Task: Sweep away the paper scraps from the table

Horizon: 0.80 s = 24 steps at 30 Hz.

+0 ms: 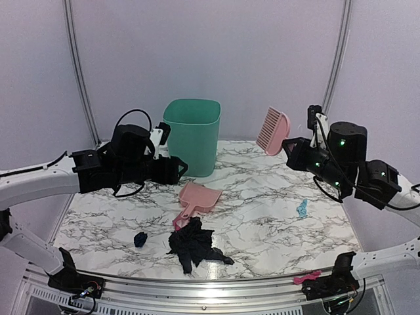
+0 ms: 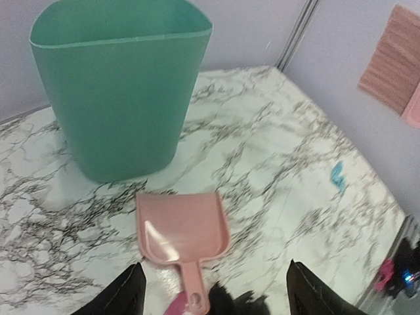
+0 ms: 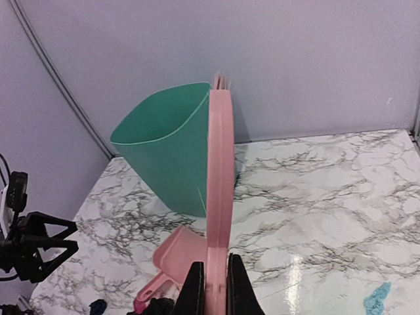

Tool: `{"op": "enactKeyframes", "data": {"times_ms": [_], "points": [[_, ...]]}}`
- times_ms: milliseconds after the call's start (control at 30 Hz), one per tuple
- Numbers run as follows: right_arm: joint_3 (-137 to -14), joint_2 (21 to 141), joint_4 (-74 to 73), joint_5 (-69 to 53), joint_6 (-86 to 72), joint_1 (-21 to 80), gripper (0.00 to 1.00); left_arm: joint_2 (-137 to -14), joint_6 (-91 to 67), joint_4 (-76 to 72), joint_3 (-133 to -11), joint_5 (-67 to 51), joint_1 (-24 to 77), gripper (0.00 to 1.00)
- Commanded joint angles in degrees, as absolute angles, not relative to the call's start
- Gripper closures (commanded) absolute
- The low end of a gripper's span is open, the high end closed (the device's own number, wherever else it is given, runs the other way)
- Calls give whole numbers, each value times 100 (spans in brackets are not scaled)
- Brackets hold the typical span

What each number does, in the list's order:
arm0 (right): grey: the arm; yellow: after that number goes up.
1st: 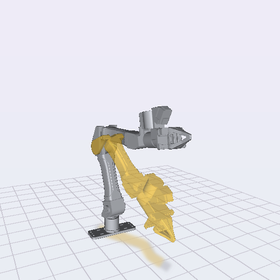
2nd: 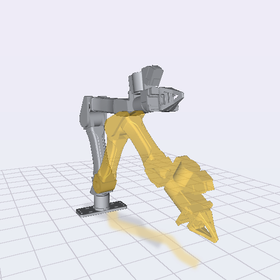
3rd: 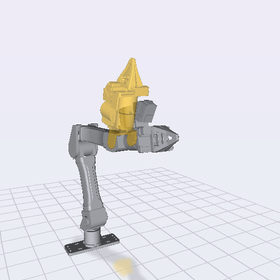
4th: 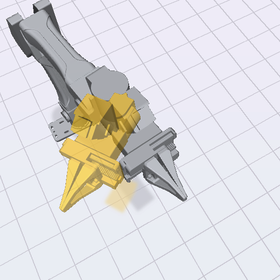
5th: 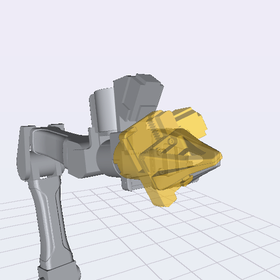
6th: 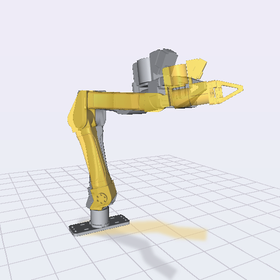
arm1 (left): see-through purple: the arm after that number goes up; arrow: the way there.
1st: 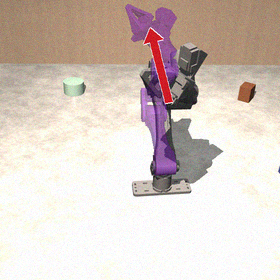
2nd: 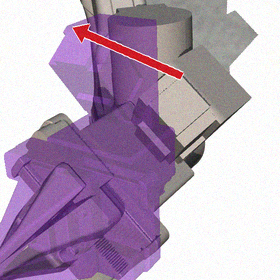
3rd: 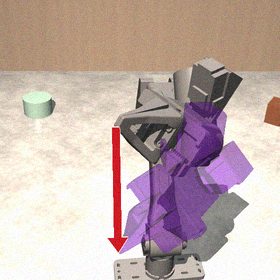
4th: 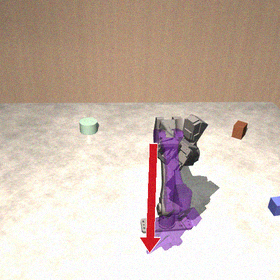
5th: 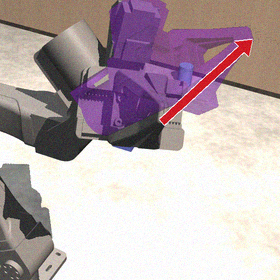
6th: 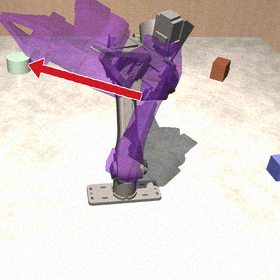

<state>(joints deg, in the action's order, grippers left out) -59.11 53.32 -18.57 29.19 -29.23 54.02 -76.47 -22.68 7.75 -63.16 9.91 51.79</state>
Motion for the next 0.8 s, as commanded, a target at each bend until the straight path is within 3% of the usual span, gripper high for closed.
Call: {"op": "enactKeyframes", "data": {"times_ms": [0, 200, 767], "points": [[-6017, 5045, -2989, 3785, -2789, 5344, 100, -8131, -1457, 1919, -6362, 1880, 5434, 22], [-5906, 4975, -3523, 3833, -2952, 5291, 100, -8820, -1414, 2077, -6539, 1513, 5493, 18], [-5692, 4917, -3479, 3820, -2885, 5282, 100, -10236, -2044, 2298, -7039, 1875, 5679, 27]]}}
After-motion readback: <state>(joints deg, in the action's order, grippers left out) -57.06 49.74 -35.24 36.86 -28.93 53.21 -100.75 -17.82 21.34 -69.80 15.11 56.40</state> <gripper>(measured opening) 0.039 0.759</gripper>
